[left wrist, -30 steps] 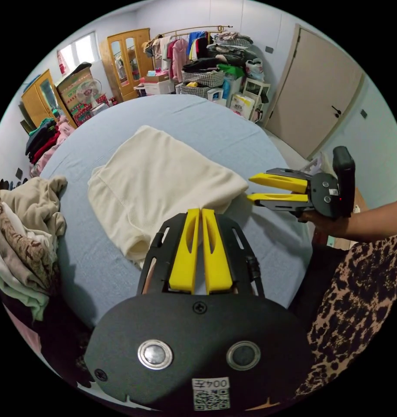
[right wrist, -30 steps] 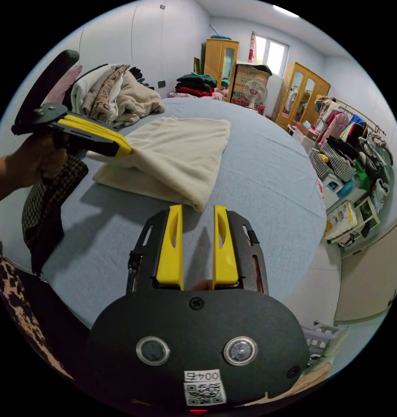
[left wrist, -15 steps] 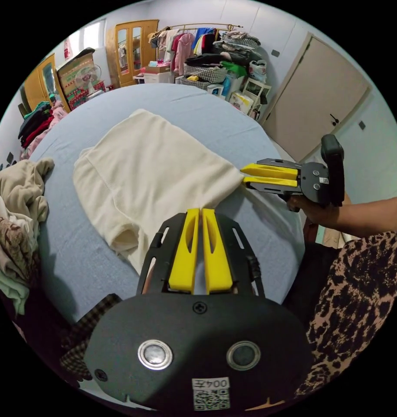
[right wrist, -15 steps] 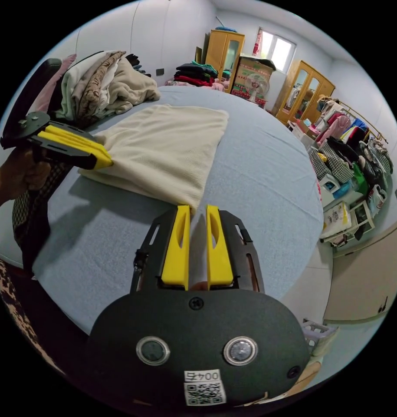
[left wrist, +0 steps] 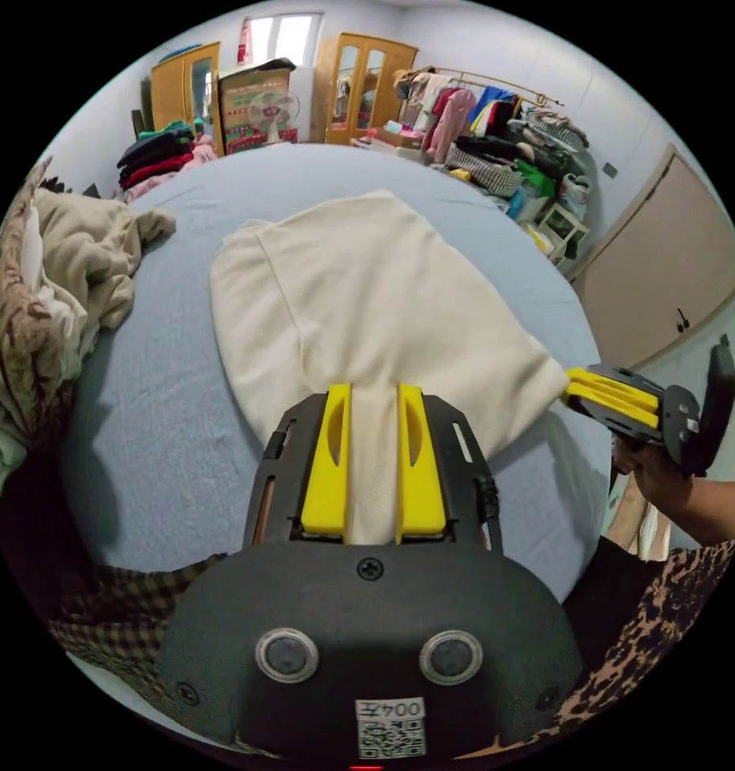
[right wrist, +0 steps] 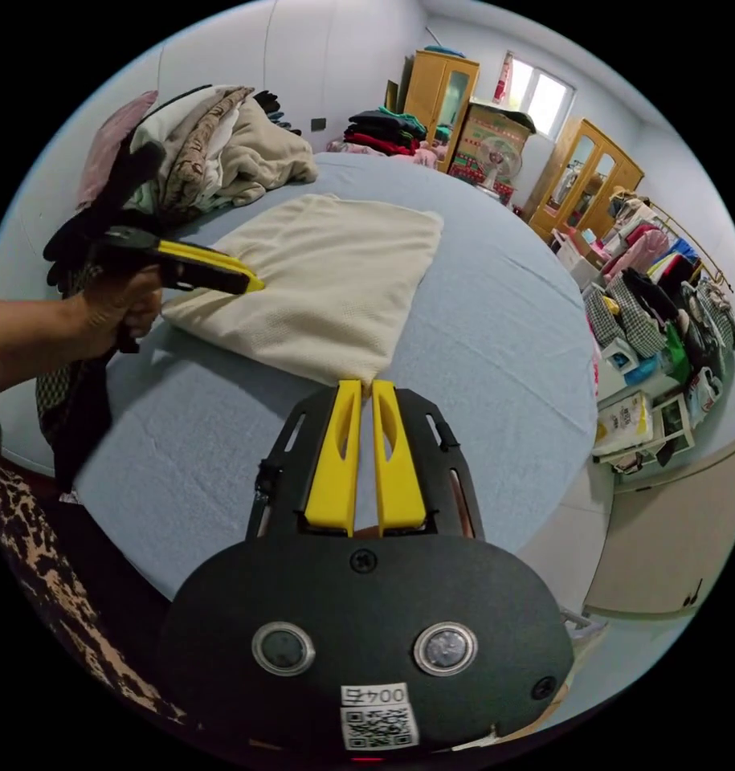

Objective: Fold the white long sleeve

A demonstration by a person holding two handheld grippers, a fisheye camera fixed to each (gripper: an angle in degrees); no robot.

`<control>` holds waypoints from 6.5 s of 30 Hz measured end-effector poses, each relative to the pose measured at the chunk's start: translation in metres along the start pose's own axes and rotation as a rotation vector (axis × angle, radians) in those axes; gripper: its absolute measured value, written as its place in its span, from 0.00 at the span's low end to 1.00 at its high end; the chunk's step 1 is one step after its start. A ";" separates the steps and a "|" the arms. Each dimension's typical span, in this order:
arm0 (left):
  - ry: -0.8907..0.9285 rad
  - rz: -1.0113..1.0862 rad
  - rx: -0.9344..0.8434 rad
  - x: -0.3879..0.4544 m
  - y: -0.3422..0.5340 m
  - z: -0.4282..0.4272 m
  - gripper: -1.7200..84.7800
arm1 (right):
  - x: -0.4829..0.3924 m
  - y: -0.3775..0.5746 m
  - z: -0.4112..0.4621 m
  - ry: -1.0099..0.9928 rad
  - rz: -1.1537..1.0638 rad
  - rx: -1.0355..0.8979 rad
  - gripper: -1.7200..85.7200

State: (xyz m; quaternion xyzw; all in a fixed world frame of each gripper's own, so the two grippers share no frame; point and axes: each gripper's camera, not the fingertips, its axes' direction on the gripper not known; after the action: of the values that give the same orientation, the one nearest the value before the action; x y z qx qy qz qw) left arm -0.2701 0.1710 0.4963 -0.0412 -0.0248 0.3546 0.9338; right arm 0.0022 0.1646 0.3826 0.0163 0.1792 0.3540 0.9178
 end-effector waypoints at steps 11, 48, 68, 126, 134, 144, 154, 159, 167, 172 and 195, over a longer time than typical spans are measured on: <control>0.051 -0.031 0.055 -0.036 0.013 0.005 0.10 | 0.137 0.018 0.023 -0.324 0.341 -0.164 0.03; 0.042 -0.037 0.070 -0.041 0.015 0.023 0.09 | 0.299 -0.052 0.120 -1.127 0.589 -0.264 0.16; 0.027 -0.030 0.074 -0.014 0.015 0.027 0.10 | 0.137 -0.097 0.033 -0.267 0.090 0.007 0.11; -0.031 -0.189 0.100 -0.064 0.063 0.003 0.07 | 0.287 -0.180 0.152 -0.808 0.429 -0.186 0.08; 0.012 -0.198 0.104 -0.109 0.080 -0.002 0.05 | 0.322 -0.155 0.131 -0.953 0.519 -0.116 0.10; 0.519 -0.402 0.097 -0.236 0.099 -0.042 0.16 | 0.332 -0.077 0.096 -1.046 0.607 -0.137 0.15; 0.939 -0.767 0.056 -0.244 0.219 -0.031 0.25 | 0.317 -0.059 0.085 -1.093 0.637 -0.162 0.15; 1.016 -0.896 0.068 -0.246 0.246 0.003 0.27 | 0.306 -0.065 0.077 -1.090 0.643 -0.219 0.12; 1.083 -1.015 0.118 -0.243 0.251 0.045 0.28 | 0.299 -0.062 0.021 -1.179 0.779 -0.195 0.08; 1.136 -1.074 0.326 -0.223 0.236 0.058 0.27 | 0.279 -0.053 -0.027 -1.231 0.813 -0.167 0.08; 1.100 -0.901 0.117 -0.096 0.193 0.017 0.09 | 0.238 0.077 -0.104 -1.423 1.110 -0.003 0.15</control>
State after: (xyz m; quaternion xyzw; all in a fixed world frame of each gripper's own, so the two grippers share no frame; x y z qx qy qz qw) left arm -0.4710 0.2520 0.4936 -0.1496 0.4543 -0.1373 0.8674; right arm 0.0803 0.3680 0.2221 0.3144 -0.4652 0.6524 0.5090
